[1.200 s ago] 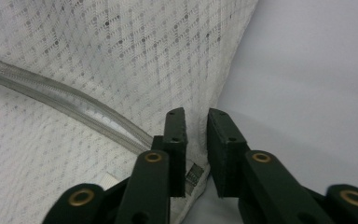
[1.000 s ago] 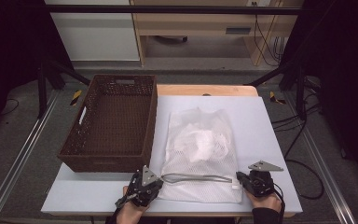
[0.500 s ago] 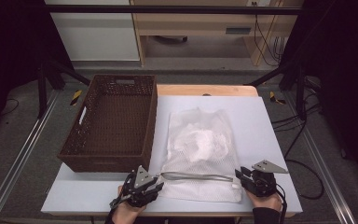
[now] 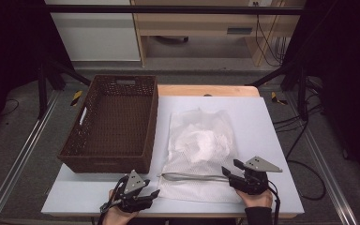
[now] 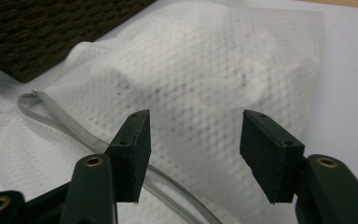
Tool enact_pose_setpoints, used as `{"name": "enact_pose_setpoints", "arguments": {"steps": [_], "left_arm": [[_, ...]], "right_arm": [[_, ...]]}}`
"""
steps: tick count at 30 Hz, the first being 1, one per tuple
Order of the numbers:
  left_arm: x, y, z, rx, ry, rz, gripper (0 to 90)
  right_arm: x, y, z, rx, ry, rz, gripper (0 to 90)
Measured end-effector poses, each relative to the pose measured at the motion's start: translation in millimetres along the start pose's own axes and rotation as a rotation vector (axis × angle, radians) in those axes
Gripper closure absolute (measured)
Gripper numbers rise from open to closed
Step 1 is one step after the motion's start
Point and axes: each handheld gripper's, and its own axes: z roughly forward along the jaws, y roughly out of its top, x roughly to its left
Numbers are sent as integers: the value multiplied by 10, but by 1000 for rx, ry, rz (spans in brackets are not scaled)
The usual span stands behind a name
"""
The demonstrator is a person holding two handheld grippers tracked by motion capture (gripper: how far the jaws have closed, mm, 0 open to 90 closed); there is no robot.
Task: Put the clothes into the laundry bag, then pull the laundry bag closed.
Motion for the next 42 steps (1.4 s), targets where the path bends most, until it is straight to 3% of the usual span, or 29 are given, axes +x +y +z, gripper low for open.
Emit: {"name": "enact_pose_setpoints", "arguments": {"steps": [9,19,26,35,42], "left_arm": [[-47,-15,67,20,-30,11,502],[-78,-2,136,28,-43,-4,566],[-93,7,148,30,-56,-7,640],[-165,22,162,43,-22,1,700],[-237,48,187,52,3,21,845]], "right_arm": [[286,197,128,-15,85,-52,389],[690,372,366,14,185,-110,385],[919,461,568,40,216,-139,403],[1021,447,699,64,221,-138,408],[1026,407,735,72,231,-138,421]]}}
